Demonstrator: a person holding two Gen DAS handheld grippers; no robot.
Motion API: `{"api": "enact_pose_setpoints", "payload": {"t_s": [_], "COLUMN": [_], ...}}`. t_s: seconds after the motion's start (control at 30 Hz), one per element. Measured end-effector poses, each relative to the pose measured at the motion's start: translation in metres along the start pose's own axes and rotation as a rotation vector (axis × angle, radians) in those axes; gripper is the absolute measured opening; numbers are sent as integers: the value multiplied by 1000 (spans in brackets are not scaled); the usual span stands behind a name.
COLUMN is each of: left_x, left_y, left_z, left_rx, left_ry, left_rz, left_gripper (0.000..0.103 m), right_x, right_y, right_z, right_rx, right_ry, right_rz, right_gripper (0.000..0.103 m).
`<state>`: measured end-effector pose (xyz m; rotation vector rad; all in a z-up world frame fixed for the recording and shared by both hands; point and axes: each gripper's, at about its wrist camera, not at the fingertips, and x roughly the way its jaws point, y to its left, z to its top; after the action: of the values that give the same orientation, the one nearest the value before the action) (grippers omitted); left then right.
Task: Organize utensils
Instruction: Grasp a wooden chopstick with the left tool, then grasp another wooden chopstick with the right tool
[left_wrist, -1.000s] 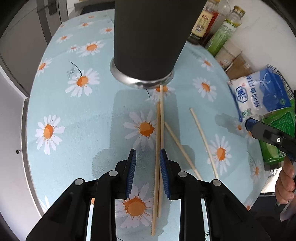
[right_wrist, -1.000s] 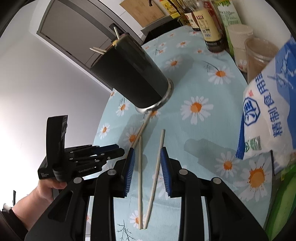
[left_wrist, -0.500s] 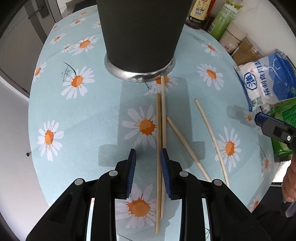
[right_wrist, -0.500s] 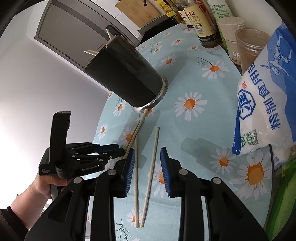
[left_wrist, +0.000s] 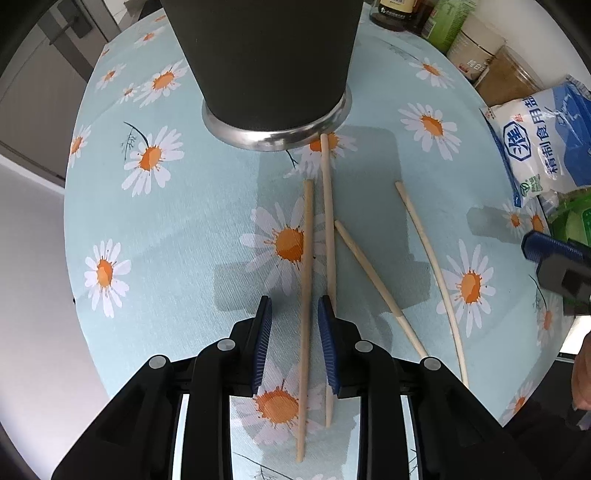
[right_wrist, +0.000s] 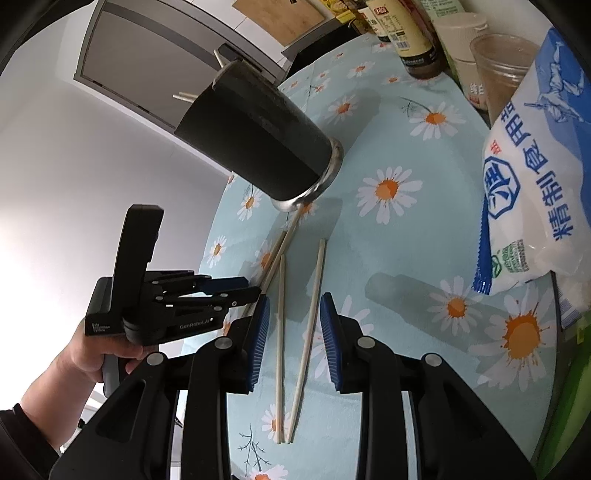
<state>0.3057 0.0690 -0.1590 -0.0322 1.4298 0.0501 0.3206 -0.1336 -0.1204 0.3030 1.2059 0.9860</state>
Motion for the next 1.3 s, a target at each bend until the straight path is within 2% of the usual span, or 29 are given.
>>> {"api": "enact_pose_setpoints", "payload": {"t_s": [0.03, 0.13, 0.23, 0.53, 0.67, 0.97, 1.3], "left_x": [0, -1, -1, -7, -26, -68, -66], "left_y": [-1, 1, 3, 32, 50, 85, 112], "left_z": [1, 0, 0, -14, -31, -79, -111], "left_rx": [-2, -10, -18, -74, -98, -144, -176], "left_ry": [2, 6, 6, -34, -96, -224, -263], "left_rz": [0, 1, 1, -92, -141, -246, -323], "left_gripper": [23, 10, 5, 3, 3, 3, 3], "right_x": [1, 4, 5, 19, 36, 76, 113], "right_y": [0, 2, 7, 20, 30, 55, 60], "right_z": [1, 4, 8, 24, 29, 31, 33], "right_rx": [3, 8, 5, 44, 63, 20, 19], "right_ry": [10, 44, 73, 146, 220, 356, 438], "right_rz": [-1, -2, -10, -92, -189, -441, -638], "right_gripper": [30, 30, 30, 30, 30, 30, 21]}}
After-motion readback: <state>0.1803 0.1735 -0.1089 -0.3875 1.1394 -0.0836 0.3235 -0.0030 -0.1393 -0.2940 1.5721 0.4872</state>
